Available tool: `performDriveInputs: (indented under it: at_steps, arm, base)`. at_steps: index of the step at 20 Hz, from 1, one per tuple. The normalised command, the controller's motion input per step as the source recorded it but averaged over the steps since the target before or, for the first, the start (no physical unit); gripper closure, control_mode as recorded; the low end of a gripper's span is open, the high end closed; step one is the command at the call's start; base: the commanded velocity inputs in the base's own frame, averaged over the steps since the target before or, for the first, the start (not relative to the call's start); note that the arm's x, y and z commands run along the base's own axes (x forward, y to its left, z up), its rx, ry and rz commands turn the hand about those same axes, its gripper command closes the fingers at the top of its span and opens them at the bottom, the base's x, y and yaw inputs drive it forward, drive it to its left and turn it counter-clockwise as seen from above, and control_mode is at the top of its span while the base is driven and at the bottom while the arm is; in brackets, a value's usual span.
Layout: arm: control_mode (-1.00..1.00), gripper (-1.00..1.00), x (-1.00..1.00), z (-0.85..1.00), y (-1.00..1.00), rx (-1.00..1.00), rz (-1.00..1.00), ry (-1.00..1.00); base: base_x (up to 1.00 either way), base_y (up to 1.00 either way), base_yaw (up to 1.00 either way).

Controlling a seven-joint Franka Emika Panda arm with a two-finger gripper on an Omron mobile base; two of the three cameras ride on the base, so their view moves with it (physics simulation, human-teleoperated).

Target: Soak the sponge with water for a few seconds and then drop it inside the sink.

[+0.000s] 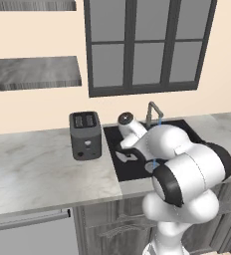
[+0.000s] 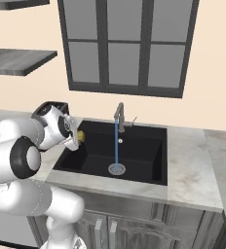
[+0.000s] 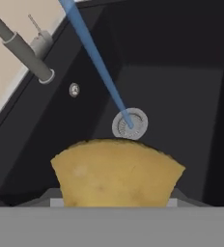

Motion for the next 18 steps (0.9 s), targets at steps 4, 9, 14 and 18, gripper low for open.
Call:
performDriveInputs:
  at_steps: [4,9,14,18]
  arm:
    - [-1.0,1.0,0.0,-0.02,-0.37,0.01,0.0,-0.01]
    - [-1.0,1.0,0.0,-0.02,-0.41,0.0,0.0,-0.05]
    - [-1.0,1.0,0.0,0.0,-0.43,0.0,0.0,-0.01]
    - [-1.0,1.0,0.0,0.0,-0.42,0.0,0.0,0.0]
  base:
    - [0.0,0.0,0.0]
    - [0.0,0.0,0.0]
    - [0.0,0.0,0.0]
    - [0.0,0.0,0.0]
